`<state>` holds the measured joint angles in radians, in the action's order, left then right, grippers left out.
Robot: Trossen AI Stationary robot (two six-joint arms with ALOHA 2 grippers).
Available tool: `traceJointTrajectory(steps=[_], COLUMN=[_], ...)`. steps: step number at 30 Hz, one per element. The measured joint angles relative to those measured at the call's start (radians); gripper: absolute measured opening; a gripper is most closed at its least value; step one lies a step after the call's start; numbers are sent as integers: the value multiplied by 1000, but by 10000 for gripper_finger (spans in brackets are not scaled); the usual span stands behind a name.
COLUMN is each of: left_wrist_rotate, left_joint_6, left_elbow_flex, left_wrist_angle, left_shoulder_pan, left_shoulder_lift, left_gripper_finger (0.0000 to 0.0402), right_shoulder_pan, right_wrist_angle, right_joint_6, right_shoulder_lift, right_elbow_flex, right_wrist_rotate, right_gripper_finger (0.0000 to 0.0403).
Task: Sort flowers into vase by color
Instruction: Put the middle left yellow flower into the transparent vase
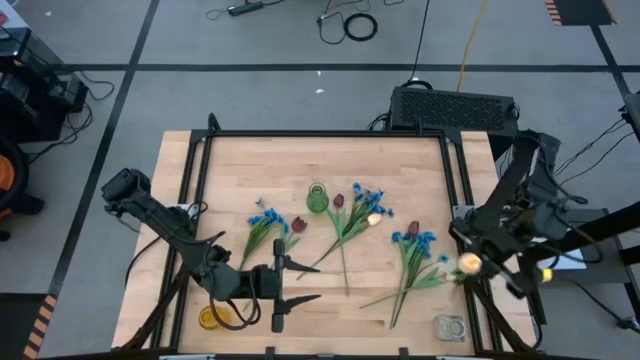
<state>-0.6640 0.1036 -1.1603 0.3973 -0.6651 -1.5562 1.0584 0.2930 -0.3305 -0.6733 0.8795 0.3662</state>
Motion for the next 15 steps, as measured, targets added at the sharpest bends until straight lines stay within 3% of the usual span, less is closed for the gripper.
traceJointTrajectory(steps=[5, 15], left_wrist_rotate=[0, 0], left_joint_6=[-47, -157], left_elbow_flex=[0, 0], left_wrist_angle=[-23, -47], left_shoulder_pan=[0, -5], left_shoulder_lift=[0, -6], left_gripper_finger=[239, 239], right_shoulder_pan=[30, 51], right_wrist_angle=[11, 55], right_joint_6=[68, 28], right_shoulder_lift=[-2, -56], right_elbow_flex=[0, -1], right_wrist_rotate=[-110, -33], right_gripper_finger=[0, 0])
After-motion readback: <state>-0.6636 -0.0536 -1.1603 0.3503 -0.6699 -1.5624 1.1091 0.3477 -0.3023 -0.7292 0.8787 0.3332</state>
